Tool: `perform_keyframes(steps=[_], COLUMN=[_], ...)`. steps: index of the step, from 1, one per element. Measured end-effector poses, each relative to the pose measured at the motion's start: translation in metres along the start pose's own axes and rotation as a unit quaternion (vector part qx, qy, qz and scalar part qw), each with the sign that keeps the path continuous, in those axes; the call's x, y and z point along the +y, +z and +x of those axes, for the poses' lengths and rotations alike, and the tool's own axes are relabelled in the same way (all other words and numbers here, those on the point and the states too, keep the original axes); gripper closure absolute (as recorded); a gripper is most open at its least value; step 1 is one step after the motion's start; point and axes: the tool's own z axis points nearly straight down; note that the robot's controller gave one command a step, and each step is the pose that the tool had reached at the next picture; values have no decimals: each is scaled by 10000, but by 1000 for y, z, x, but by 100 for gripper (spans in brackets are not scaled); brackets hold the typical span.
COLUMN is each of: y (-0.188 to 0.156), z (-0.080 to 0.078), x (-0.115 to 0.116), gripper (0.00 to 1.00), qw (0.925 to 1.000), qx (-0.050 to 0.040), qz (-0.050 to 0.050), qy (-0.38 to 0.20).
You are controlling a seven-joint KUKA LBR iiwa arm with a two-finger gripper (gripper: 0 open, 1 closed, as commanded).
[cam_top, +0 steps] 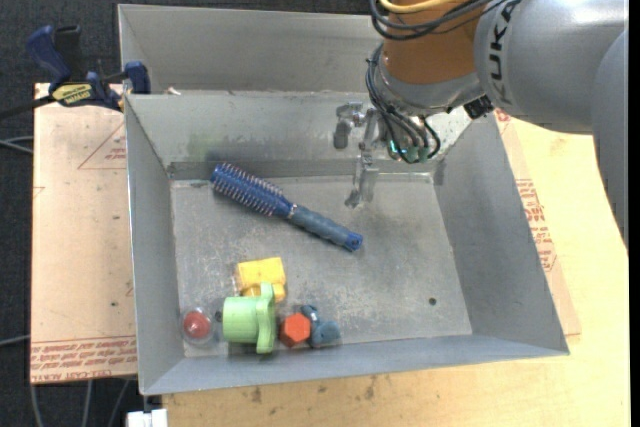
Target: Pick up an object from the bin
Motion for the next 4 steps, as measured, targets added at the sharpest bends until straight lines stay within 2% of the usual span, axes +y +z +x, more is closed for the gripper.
perform_keyframes(steps=[1, 2, 3, 4], y=[134, 98, 100, 130], z=[11, 25, 37, 43], x=[6, 8, 5, 7], gripper=[0, 0, 0, 0], qw=[10000, 9975, 9928, 9844], qx=[-2, -41, -29, -26], qz=[-4, -7, -5, -8], qy=[52, 704, 1197, 1757])
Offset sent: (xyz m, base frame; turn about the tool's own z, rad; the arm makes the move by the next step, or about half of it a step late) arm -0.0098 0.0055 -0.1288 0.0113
